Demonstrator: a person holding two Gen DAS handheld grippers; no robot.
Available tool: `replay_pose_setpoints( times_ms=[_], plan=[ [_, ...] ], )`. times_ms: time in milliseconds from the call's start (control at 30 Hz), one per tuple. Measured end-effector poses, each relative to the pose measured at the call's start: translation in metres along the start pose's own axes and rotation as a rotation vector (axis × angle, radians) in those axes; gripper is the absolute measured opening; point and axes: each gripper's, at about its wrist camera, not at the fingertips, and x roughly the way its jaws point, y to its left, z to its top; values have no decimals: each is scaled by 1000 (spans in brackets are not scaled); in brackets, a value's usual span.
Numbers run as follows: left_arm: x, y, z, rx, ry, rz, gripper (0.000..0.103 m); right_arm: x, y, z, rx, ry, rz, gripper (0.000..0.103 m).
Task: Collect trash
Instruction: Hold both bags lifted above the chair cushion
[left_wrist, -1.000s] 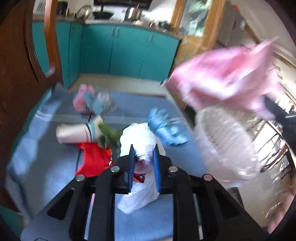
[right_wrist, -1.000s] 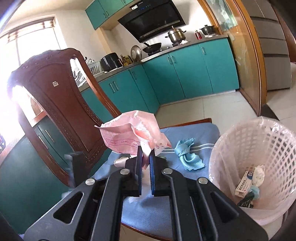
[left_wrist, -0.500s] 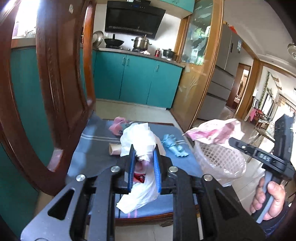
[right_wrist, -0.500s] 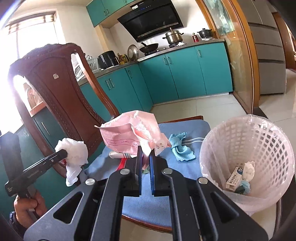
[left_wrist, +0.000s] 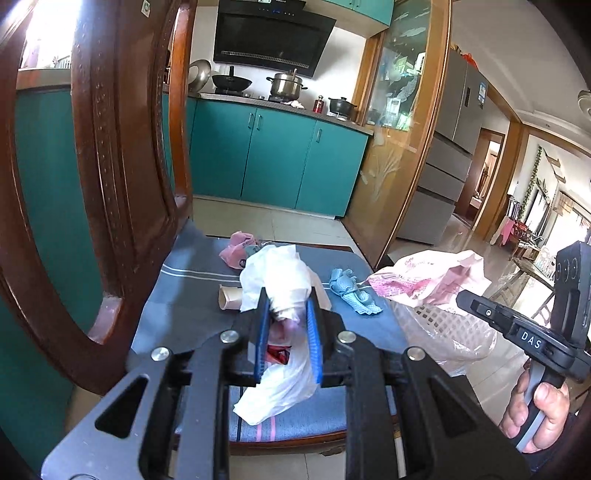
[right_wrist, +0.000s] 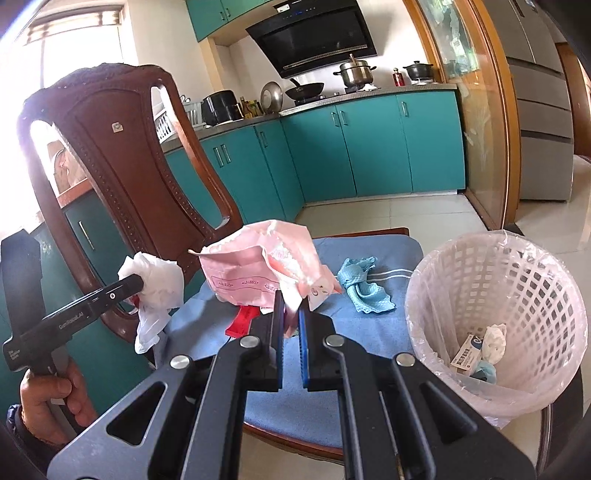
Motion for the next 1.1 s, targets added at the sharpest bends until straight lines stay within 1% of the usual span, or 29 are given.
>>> replay_pose_setpoints(
  times_ms=[333, 1100],
  plan=[
    [5, -3, -2, 6, 11, 13, 21, 1, 0, -1, -2, 8, -6, 8],
    [9, -4, -1, 14, 29, 15, 21, 2, 0, -1, -3, 11, -5, 8]
  ],
)
